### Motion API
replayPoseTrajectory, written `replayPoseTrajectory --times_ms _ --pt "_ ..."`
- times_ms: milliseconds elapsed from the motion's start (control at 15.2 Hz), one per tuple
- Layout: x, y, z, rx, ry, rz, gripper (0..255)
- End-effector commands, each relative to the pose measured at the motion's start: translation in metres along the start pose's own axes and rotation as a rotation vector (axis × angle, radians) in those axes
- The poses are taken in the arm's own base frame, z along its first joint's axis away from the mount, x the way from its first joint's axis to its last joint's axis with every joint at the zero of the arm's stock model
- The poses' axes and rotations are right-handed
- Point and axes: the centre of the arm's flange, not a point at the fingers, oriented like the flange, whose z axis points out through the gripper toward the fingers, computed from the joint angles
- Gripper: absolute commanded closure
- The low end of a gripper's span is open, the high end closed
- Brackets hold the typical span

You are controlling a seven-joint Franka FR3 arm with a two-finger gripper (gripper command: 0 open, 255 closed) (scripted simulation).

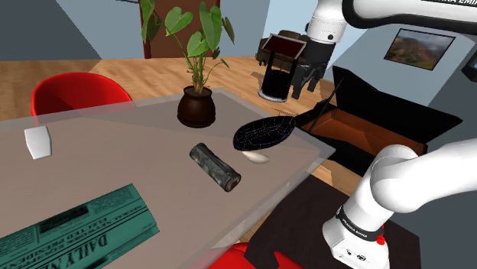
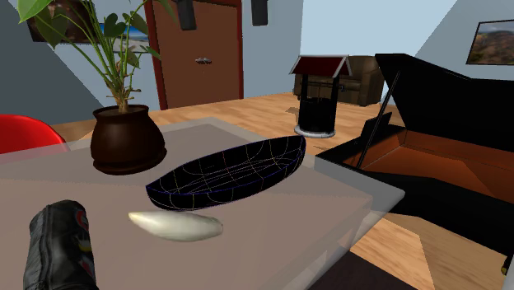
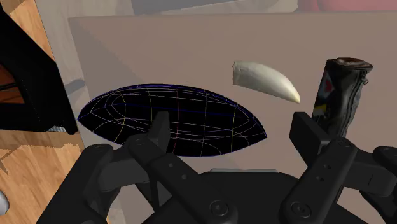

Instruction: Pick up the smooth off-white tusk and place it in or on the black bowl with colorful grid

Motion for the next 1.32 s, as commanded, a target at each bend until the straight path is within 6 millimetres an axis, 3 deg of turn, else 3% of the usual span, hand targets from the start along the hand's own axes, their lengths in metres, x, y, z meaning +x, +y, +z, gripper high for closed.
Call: replayPoseTrajectory --times_ms 0,594,1254 --pt "0.000 0.000 0.000 0.000 0.000 0.000 0" --pt "0.035 -0.030 0.106 0.045 0.036 -0.478 0" --pt "0.055 -0.084 0.220 0.095 0.076 -1.008 0"
